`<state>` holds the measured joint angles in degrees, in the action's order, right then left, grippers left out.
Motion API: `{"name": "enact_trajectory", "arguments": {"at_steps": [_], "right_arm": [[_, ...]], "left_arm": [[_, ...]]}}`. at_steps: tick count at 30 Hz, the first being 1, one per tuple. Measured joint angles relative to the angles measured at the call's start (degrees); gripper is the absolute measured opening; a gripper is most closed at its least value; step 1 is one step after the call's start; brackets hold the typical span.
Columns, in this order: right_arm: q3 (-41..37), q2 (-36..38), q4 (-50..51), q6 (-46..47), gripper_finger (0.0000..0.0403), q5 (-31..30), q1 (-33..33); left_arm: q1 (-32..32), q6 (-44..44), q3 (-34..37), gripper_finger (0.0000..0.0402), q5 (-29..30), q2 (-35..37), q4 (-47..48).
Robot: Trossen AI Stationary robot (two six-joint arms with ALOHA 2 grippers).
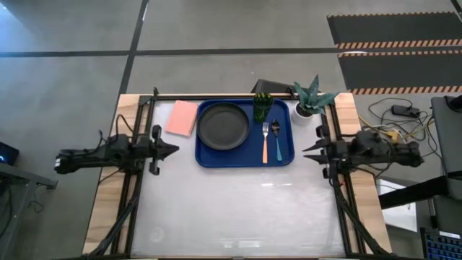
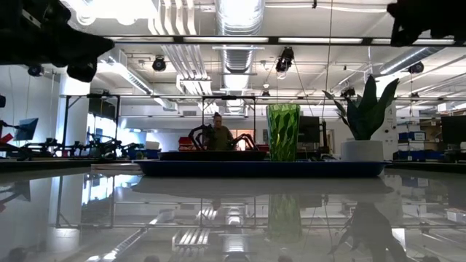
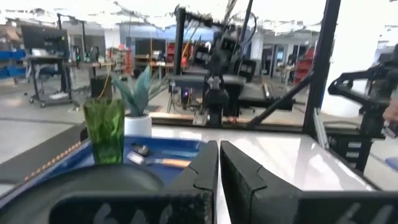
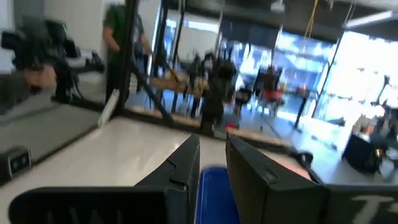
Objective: Pick and place plate/cup/fork/spoon on tray
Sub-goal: Return to Home Position
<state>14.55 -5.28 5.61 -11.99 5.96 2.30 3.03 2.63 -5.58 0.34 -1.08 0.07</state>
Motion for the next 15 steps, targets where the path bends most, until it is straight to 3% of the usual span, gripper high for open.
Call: {"name": "enact_trajectory", "arguments": {"at_steps": [5, 15], "right_arm": [[-3.21, 5.17, -0.14, -0.2, 0.0068, -0.06, 0.01], [-7.75, 5.27, -1.66, -1.8, 0.0068, -0.04, -0.03]], "left_arm": [[0.0, -0.19, 2.68, 0.0, 0.0, 0.21, -3.18], [-0.02, -2.77, 5.09, 0.0, -0.26, -0.33, -3.7]]}}
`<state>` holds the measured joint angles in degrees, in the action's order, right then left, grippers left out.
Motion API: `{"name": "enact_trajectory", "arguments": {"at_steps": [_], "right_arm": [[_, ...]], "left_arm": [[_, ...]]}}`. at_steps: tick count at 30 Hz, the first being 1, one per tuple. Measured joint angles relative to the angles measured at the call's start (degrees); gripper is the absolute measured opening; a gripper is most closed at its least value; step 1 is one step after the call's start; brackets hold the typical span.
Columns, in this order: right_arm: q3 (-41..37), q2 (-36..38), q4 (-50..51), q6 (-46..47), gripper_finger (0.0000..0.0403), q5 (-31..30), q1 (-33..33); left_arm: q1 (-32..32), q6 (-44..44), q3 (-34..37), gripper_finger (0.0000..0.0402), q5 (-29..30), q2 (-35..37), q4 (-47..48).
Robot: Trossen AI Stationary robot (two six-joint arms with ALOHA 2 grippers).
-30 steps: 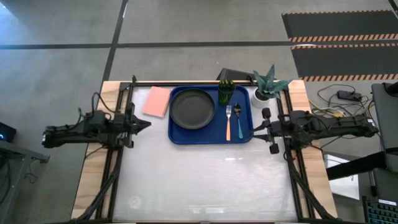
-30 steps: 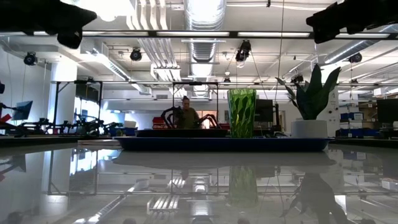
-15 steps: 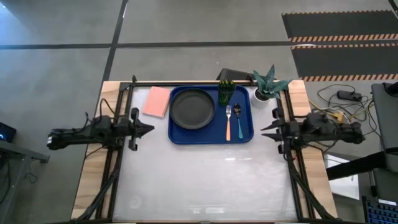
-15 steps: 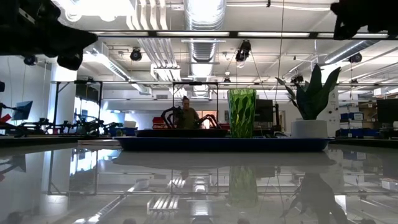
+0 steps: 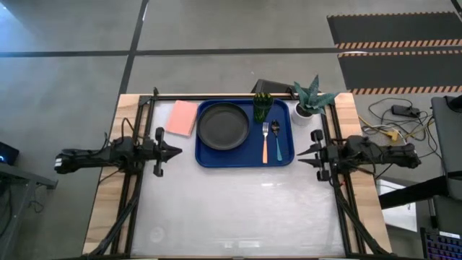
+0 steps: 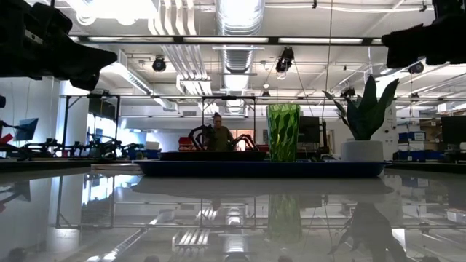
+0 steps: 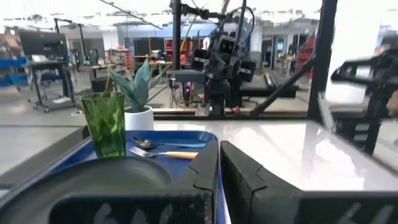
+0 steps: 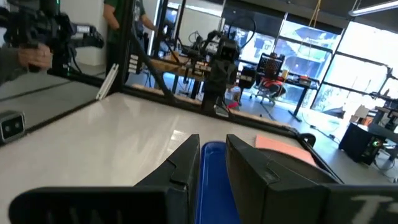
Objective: Pick and place plate/cup/fork/spoon on tray
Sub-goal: Return to Home Position
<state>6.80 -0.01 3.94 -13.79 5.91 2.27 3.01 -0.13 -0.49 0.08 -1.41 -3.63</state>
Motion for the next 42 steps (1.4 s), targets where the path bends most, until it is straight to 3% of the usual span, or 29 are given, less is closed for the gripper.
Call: {"name": "enact_trajectory", "arguments": {"at_steps": [6, 12, 27, 42], "right_arm": [[-6.11, 0.02, -6.09, 0.5, 0.0068, 0.15, -0.2], [-6.09, -1.7, -5.88, 0.34, 0.0068, 0.07, -0.18], [-6.12, -2.69, -5.88, 12.51, 0.0068, 0.04, -0.18], [-6.17, -2.71, -5.88, 12.77, 0.0068, 0.04, -0.18]], "left_arm": [[0.0, -3.2, 0.04, 0.0, -0.04, -0.88, 0.43], [0.0, -3.25, 0.08, 0.0, -0.02, -1.93, 0.64], [0.0, -3.27, 0.17, 0.0, -0.02, -2.32, 0.59], [0.0, -3.27, 0.22, 0.0, -0.01, -2.36, 0.65]]}}
